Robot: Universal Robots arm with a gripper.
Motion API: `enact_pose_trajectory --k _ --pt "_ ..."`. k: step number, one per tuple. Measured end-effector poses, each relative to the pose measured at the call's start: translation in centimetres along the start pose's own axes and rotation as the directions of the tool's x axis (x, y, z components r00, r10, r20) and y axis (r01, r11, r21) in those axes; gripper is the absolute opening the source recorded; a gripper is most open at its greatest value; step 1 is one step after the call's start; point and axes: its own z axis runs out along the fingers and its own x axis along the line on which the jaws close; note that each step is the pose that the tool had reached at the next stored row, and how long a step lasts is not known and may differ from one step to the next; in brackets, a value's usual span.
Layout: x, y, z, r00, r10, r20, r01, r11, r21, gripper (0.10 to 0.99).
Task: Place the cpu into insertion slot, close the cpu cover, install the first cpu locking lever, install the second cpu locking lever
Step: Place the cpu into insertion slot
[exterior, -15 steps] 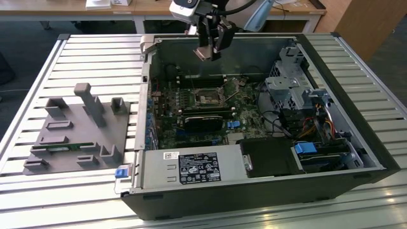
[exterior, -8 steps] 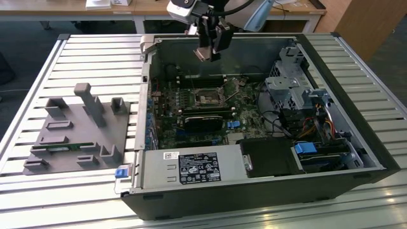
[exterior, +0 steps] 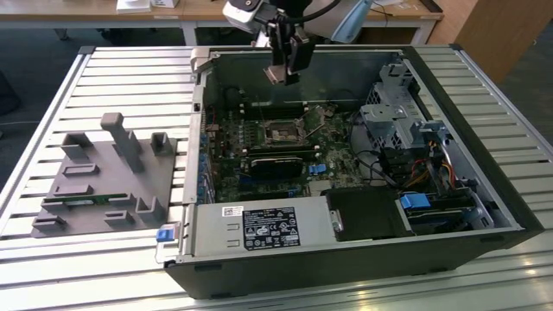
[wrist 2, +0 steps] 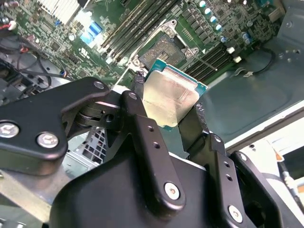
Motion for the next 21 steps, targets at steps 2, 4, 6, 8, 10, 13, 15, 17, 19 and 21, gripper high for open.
enact_pose_trajectory --k 2,4,6,8,10,13,15,17,19,21 --pt "0.00 -0.01 0.07 0.9998 0.019 0.0017 -0.019 0.9998 0.000 0.541" --pt "0.00 -0.01 0.12 0.9993 0.037 0.0031 -0.037 0.9993 -0.001 0.541" --pt "0.00 -0.01 0.18 0.9986 0.052 0.0043 -0.052 0.9986 -0.001 0.541" --pt "0.00 -0.02 0.23 0.9977 0.068 0.0056 -0.067 0.9977 -0.001 0.541" --pt "0.00 -0.02 0.27 0.9967 0.081 0.0067 -0.081 0.9967 -0.002 0.541" --pt "0.00 -0.03 0.34 0.9952 0.097 0.0079 -0.097 0.9952 -0.002 0.541" --pt "0.00 -0.03 0.38 0.9942 0.107 0.0087 -0.107 0.9943 -0.002 0.541" --pt "0.00 -0.04 0.44 0.9931 0.117 0.0095 -0.117 0.9932 -0.003 0.541" --pt "0.00 -0.04 0.50 0.9920 0.126 0.0102 -0.126 0.9920 -0.003 0.541" --pt "0.00 -0.05 0.55 0.9908 0.135 0.0109 -0.135 0.9908 -0.003 0.541"
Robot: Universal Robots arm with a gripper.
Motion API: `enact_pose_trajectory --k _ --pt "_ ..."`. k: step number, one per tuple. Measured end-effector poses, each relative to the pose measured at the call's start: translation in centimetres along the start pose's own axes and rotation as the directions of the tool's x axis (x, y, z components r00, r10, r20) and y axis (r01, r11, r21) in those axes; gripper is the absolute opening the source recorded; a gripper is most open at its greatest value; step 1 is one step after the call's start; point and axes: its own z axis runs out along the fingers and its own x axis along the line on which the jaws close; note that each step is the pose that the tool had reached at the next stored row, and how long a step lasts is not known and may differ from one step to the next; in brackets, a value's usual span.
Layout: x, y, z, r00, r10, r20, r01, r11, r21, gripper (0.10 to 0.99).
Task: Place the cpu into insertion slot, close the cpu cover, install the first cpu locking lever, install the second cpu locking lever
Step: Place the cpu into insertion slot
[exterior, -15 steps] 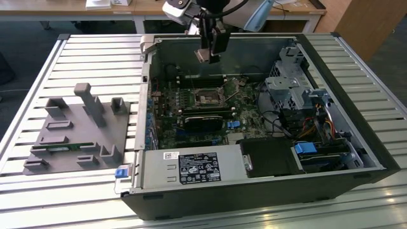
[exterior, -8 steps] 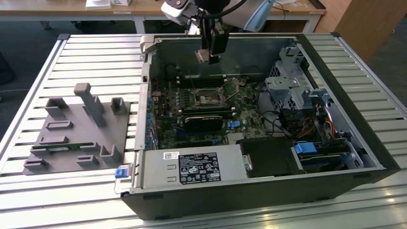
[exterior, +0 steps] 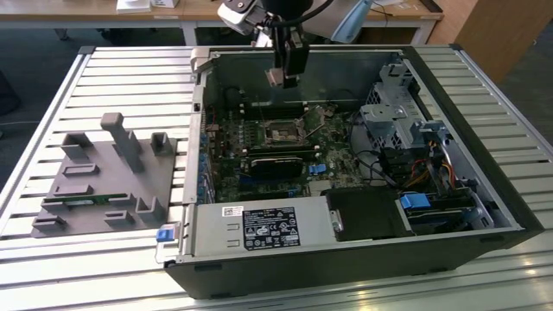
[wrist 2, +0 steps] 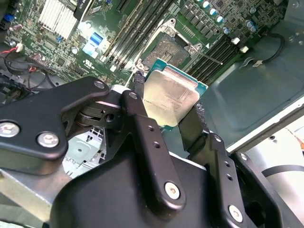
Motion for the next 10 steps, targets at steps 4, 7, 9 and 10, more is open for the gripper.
enact_pose_trajectory --k 4,7,9,10 --pt "0.00 -0.01 0.13 0.9998 0.019 0.0016 -0.019 0.9998 0.000 0.541" --pt "0.00 -0.02 0.22 0.9994 0.033 0.0026 -0.033 0.9994 -0.001 0.541" --pt "0.00 -0.02 0.30 0.9993 0.039 0.0031 -0.039 0.9993 -0.001 0.541" --pt "-0.01 -0.03 0.36 0.9992 0.040 0.0034 -0.040 0.9992 -0.001 0.541"
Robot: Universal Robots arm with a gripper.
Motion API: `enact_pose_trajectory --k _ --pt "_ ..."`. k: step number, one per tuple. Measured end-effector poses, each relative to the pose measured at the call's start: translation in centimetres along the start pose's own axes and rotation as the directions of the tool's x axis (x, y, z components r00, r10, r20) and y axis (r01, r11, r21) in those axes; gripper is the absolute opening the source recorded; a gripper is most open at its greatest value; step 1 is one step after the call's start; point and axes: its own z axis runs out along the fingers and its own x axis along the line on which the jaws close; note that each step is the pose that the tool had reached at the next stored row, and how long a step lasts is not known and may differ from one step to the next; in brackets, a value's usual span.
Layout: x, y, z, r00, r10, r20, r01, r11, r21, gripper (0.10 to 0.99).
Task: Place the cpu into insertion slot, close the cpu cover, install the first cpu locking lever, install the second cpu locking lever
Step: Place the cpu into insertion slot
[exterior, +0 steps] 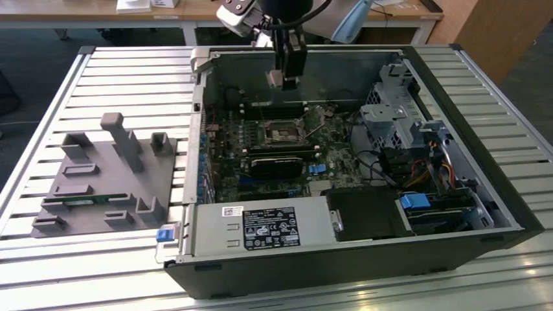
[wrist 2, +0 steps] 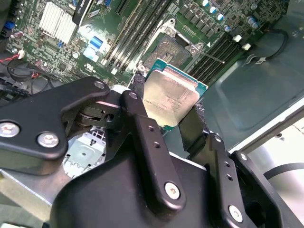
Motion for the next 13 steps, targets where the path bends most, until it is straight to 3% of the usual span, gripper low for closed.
enact_pose_trajectory --k 3,6,13 --pt "-0.01 -0.02 0.24 1.0000 0.002 0.0011 -0.002 1.0000 0.001 0.541" --pt "-0.01 -0.04 0.54 1.0000 0.002 0.0081 -0.002 1.0000 0.001 0.541" --pt "0.03 -0.11 1.40 0.9999 0.012 0.0095 -0.012 0.9999 0.002 0.541"
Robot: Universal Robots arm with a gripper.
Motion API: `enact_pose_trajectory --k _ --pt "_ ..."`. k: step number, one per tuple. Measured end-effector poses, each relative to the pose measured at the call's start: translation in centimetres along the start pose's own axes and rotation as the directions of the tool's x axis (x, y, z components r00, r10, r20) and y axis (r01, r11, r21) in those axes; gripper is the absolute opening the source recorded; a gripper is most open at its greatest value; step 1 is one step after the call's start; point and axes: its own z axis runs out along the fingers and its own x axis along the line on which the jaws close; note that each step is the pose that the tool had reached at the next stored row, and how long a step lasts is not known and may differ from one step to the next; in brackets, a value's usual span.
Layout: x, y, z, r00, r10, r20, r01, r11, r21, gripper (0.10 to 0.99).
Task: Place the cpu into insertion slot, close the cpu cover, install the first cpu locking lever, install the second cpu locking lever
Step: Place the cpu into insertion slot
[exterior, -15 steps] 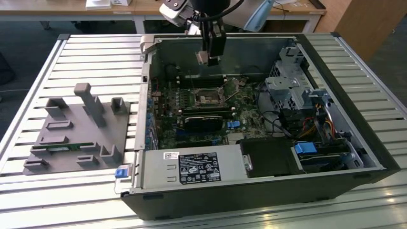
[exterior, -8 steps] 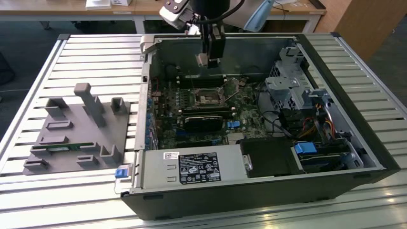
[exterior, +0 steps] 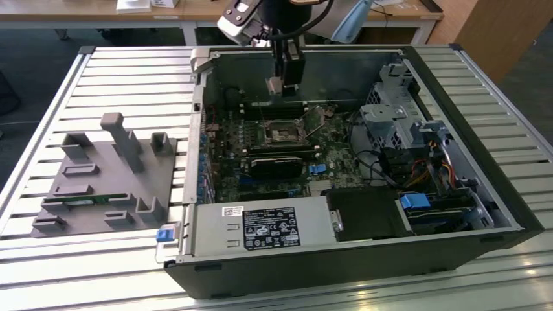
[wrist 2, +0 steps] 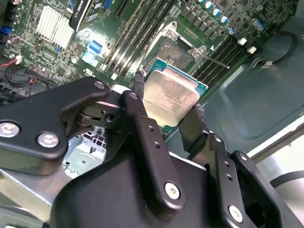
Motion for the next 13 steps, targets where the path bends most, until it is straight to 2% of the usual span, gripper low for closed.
enact_pose_trajectory --k 13 --pt "0.00 -0.04 0.55 0.9999 0.010 0.0011 -0.010 0.9999 0.000 0.541"
